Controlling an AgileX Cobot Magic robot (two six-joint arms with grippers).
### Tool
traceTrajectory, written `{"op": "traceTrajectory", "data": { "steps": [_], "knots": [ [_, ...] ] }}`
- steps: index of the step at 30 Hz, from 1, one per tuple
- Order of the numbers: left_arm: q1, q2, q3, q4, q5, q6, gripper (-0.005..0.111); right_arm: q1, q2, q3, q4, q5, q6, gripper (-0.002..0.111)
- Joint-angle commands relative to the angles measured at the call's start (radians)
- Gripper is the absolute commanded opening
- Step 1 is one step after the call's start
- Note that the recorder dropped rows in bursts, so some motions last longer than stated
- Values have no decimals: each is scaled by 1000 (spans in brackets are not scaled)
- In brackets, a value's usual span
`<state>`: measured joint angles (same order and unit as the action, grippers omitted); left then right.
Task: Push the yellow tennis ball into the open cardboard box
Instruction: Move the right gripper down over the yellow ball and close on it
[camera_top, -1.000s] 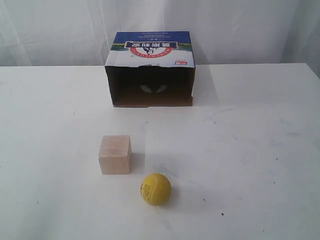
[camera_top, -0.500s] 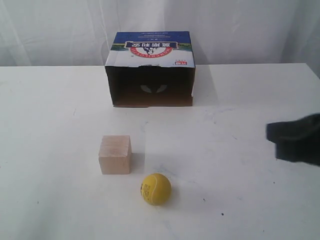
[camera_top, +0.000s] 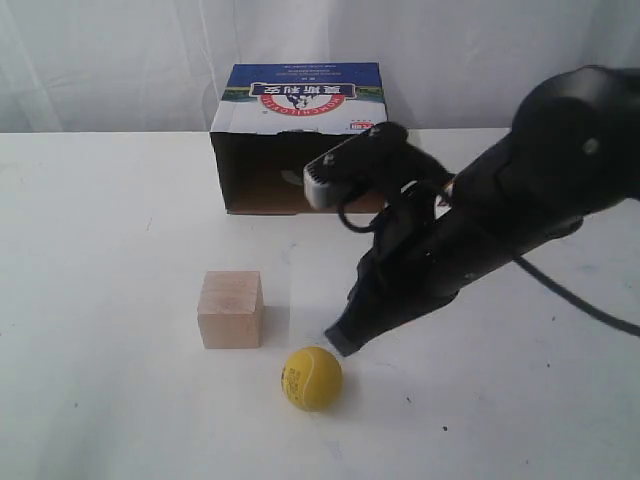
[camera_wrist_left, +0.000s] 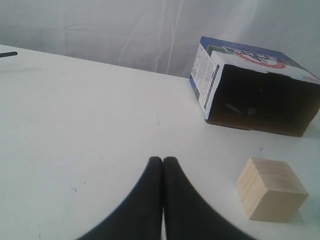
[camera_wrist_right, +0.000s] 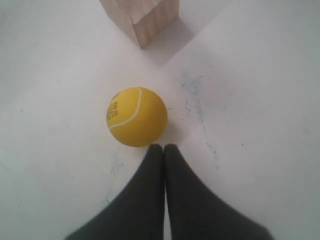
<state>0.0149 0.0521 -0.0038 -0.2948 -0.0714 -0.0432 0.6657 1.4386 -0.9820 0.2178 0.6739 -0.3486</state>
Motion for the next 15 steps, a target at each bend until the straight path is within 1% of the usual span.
{"op": "traceTrajectory", "data": {
  "steps": [1,6,12,15],
  "knots": [
    [-5,-5,4,-11,-3,-5,0,87,48,-10,-74,2,51,0],
    [-5,-5,4,-11,-3,-5,0,144,105,-23,-78,5,51,0],
    [-5,-5,4,-9,25,-3,0,153,147,-64,-79,18,36,0],
    [-5,-5,4,-9,59,-3,0,153,147,-75,-79,16,32,7]
  ]
}}
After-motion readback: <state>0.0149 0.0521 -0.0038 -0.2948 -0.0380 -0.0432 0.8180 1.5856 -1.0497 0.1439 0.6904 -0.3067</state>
